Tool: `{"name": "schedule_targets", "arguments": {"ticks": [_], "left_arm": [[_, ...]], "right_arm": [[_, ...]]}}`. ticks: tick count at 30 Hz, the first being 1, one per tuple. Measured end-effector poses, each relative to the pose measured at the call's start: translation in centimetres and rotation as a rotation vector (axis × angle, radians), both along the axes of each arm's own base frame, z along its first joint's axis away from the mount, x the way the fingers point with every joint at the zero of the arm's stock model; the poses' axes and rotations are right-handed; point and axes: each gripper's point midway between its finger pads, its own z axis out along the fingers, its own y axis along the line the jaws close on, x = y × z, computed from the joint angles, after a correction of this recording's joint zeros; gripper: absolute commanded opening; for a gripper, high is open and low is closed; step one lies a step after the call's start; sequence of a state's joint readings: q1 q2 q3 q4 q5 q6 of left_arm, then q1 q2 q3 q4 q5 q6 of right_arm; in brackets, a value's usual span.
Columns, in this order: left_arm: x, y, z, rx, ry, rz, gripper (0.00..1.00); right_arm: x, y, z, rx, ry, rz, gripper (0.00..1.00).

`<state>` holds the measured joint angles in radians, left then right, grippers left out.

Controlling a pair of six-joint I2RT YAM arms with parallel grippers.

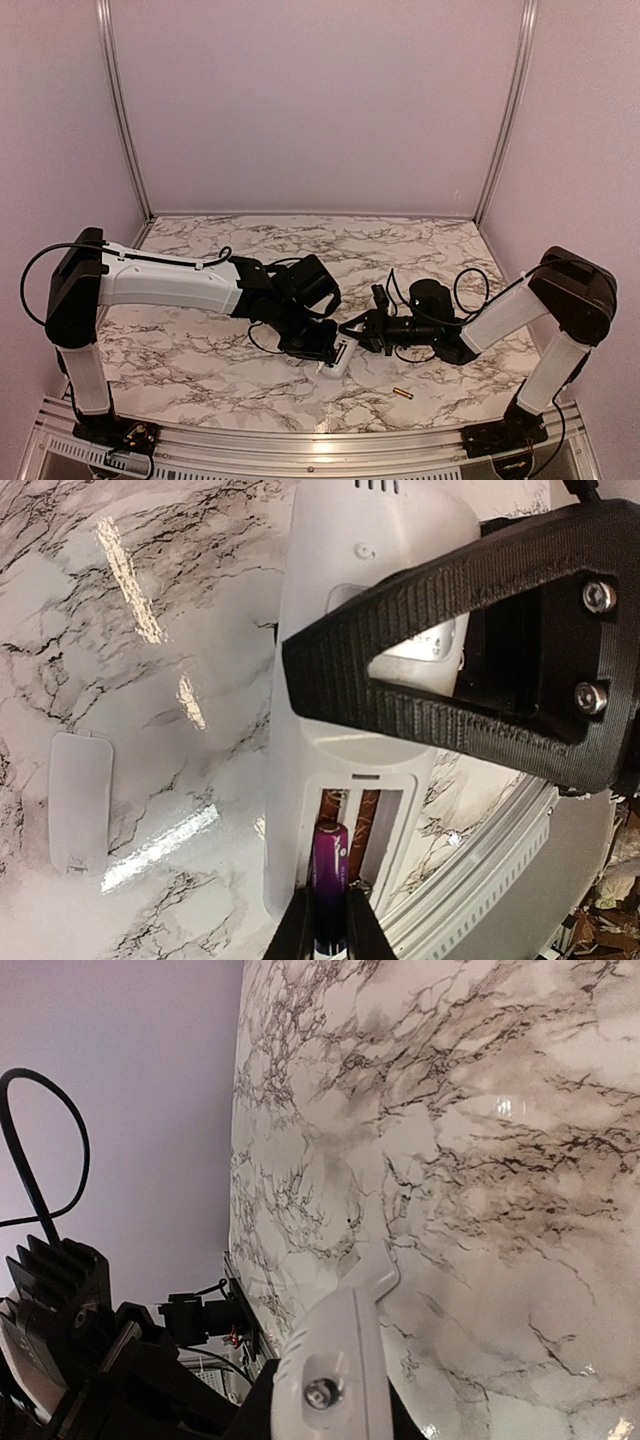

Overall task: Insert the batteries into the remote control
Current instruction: Place the battery in the battery compartment.

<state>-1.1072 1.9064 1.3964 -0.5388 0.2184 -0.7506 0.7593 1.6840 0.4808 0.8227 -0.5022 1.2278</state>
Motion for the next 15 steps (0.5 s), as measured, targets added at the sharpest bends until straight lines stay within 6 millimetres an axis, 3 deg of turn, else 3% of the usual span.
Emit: {"name": "schedule_targets", "arguments": {"ticks": [9, 15], "left_arm": [[0.71, 0.11, -0.08, 0.01, -0.027, 0.02, 0.21], [0.88, 0.16, -0.1, 0.014, -0.038, 0.023, 0.24]], "right_arm": [[-0.05, 0.07, 0.0, 0.005, 0.001, 0.002, 0.0], [-0.11, 0.14, 0.11, 0.009, 0.001, 0.004, 0.0]]}}
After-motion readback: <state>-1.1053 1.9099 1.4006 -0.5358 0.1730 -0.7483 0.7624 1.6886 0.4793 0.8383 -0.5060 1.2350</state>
